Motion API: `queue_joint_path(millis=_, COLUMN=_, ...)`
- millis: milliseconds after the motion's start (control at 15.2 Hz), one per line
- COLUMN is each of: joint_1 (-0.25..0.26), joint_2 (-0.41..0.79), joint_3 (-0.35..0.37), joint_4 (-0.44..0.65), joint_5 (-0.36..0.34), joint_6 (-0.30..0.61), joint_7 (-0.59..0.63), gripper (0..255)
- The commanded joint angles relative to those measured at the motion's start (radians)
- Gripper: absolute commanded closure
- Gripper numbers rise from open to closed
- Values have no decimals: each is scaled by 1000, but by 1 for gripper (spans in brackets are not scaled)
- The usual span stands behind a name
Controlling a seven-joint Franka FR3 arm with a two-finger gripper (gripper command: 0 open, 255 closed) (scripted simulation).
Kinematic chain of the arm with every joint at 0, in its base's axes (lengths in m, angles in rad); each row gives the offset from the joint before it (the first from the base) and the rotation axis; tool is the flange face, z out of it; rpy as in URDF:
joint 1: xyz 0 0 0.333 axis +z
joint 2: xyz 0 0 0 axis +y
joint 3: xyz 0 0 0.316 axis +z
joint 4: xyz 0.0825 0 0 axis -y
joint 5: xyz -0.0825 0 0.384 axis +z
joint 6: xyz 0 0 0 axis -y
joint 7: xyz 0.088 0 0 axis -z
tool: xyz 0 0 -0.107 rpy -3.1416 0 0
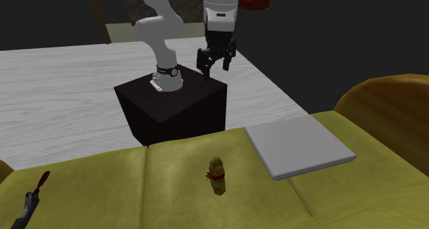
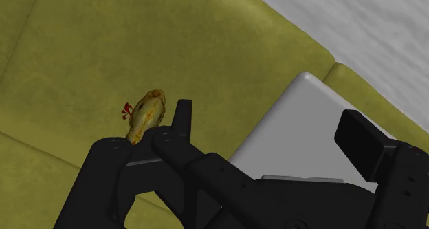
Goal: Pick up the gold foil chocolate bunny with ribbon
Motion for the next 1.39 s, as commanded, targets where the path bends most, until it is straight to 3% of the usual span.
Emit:
queue_joint_path(millis=0, joint_1=-11, joint_2=74, joint_3=-15, joint_4=38, joint_5=22, joint_6=28, joint_7=-15, gripper=0)
queue_joint_path(millis=594, joint_1=-83, joint_2=415, joint_3=-46, joint_4=276, joint_5=146, joint_6=86, joint_7=-77, gripper=0)
queue_joint_path(millis=1254, joint_1=-200, joint_2=816, joint_3=-31, joint_4=668, joint_5=263, joint_6=43, joint_7=-97, gripper=0)
queue_joint_path(millis=1320, joint_1=-201, joint_2=824, joint_3=-30, joint_4=668, joint_5=264, joint_6=52, joint_7=-99, gripper=0)
